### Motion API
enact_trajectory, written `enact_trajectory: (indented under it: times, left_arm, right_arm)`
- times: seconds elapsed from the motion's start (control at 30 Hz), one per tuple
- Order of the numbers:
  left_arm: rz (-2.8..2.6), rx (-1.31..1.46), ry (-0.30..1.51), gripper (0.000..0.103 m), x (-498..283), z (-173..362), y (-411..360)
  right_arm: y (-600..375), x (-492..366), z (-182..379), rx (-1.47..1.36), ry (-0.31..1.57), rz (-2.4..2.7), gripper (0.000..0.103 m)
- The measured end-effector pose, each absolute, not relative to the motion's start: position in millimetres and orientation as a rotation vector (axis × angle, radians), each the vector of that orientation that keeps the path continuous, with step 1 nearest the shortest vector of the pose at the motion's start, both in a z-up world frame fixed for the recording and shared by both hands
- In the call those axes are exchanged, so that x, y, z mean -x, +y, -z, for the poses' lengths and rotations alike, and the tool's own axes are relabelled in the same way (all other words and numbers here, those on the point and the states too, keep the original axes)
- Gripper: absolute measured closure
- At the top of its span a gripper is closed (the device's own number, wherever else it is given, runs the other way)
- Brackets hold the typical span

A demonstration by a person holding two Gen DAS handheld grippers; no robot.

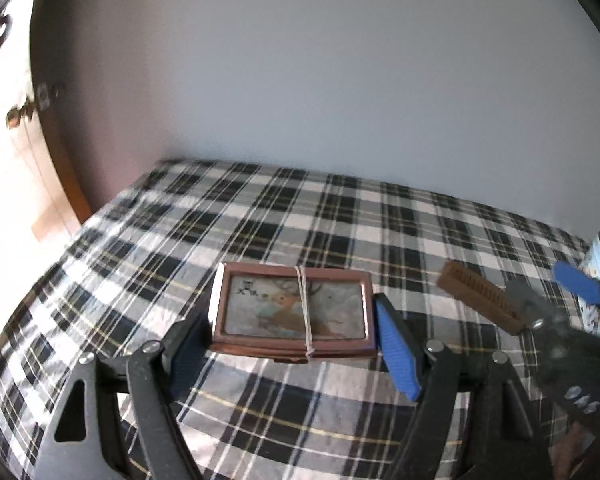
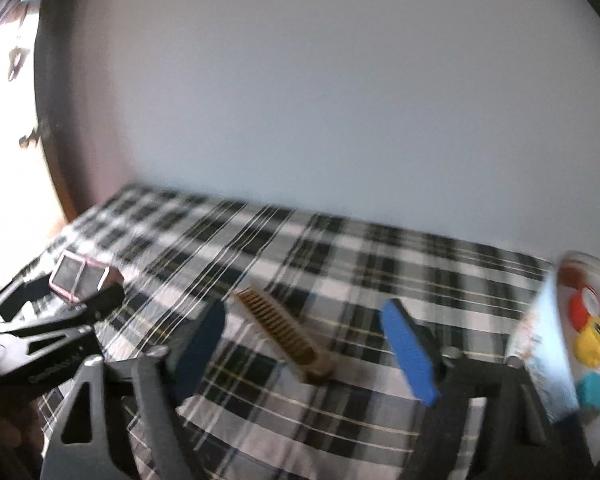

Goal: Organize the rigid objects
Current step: 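Grasp the brown comb with the right tool while the left tool holds the frame, then lift the picture frame and comb and carry them toward the tin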

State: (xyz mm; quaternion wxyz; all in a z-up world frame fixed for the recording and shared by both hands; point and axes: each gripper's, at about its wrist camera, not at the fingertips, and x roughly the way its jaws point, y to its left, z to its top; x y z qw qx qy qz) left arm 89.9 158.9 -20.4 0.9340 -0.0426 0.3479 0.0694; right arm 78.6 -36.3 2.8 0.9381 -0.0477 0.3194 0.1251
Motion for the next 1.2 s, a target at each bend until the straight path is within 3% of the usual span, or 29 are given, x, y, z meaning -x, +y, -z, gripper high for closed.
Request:
enact_trajectory:
  times: [0.23,0.27,0.33,0.4,0.43,0.63,0.87,1.2]
  left_arm:
    - [-0.15,0.075,0.741,0.026,-94.6,24.8,158.1]
    - [-0.153,0.075,0.744,0.026,-94.9,25.2,158.1]
    - [-0.154,0.078,0.752,0.026,-96.7,26.1,159.5]
    - [-0.156,0.082,0.758,0.026,-98.6,27.4,160.1]
    - [-0.158,0.083,0.761,0.026,-99.1,27.9,160.3]
    - [-0.155,0.103,0.773,0.026,-101.0,29.5,163.5]
    - [-0.167,0.098,0.728,0.026,-94.5,24.4,158.9]
    - [-0.183,0.09,0.671,0.026,-78.6,19.8,154.2]
  right_arm:
    - [-15.7,-115.2,25.5,0.159,0.84,-0.262,0.042]
    - [-14.4,-118.6,30.1,0.166,0.864,-0.257,0.053]
    - [-13.7,-121.2,33.1,0.169,0.884,-0.256,0.058]
    - [-17.0,-118.7,31.1,0.151,0.889,-0.29,0.073]
    - [-16.9,-117.5,30.0,0.149,0.888,-0.295,0.075]
    - [-18.3,-112.1,29.3,0.088,0.881,-0.302,0.076]
    - [-35.3,-69.4,-2.6,-0.031,0.635,-0.333,0.076]
    - [-42.7,-30.0,-19.0,-0.025,0.494,-0.257,0.076]
